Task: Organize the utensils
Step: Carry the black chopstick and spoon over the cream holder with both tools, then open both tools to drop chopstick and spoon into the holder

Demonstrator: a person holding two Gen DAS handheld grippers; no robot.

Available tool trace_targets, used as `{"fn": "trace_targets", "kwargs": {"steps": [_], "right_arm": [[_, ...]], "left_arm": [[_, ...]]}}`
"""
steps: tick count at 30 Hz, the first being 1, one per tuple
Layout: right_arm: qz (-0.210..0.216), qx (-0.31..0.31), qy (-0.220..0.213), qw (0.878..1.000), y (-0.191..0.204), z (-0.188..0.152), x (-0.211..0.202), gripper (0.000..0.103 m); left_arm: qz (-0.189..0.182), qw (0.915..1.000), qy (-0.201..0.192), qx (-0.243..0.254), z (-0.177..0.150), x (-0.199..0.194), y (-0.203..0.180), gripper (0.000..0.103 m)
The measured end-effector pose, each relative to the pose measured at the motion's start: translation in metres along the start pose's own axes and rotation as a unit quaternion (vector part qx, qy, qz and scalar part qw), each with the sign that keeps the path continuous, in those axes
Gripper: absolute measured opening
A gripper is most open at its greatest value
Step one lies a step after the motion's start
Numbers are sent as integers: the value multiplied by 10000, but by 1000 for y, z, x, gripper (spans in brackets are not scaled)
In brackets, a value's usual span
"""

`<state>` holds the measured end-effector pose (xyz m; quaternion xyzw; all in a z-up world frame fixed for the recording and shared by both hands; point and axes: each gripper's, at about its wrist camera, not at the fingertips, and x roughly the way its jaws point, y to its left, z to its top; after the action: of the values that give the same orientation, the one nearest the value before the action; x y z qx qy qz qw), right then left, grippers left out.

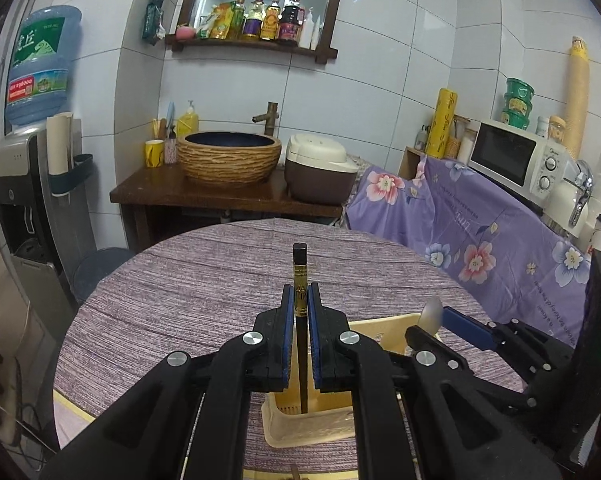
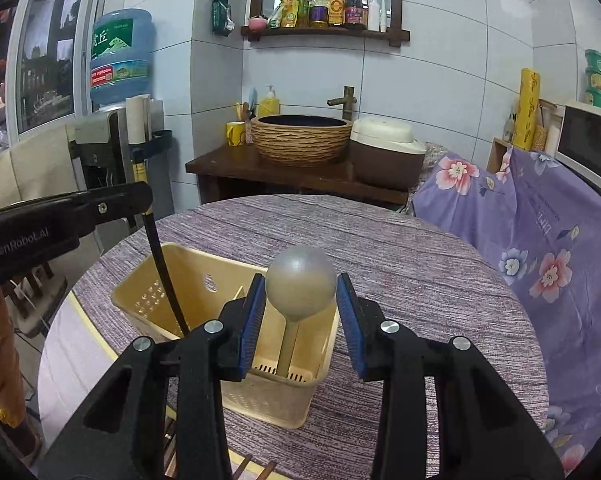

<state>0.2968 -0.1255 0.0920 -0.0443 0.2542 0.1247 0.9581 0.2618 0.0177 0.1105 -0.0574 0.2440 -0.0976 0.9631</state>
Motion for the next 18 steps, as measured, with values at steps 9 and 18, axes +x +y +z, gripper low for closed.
{"fn": "trace_targets", "kwargs": {"steps": [9, 18], "right_arm": [[-188, -7, -325, 9993, -1, -5, -24, 67], [-314, 353, -15, 9989, -5, -51, -63, 72]], "left_arm": [[74, 9999, -77, 134, -8, -18, -2, 63], [310, 9995, 28, 92, -58, -50, 10, 83]]}}
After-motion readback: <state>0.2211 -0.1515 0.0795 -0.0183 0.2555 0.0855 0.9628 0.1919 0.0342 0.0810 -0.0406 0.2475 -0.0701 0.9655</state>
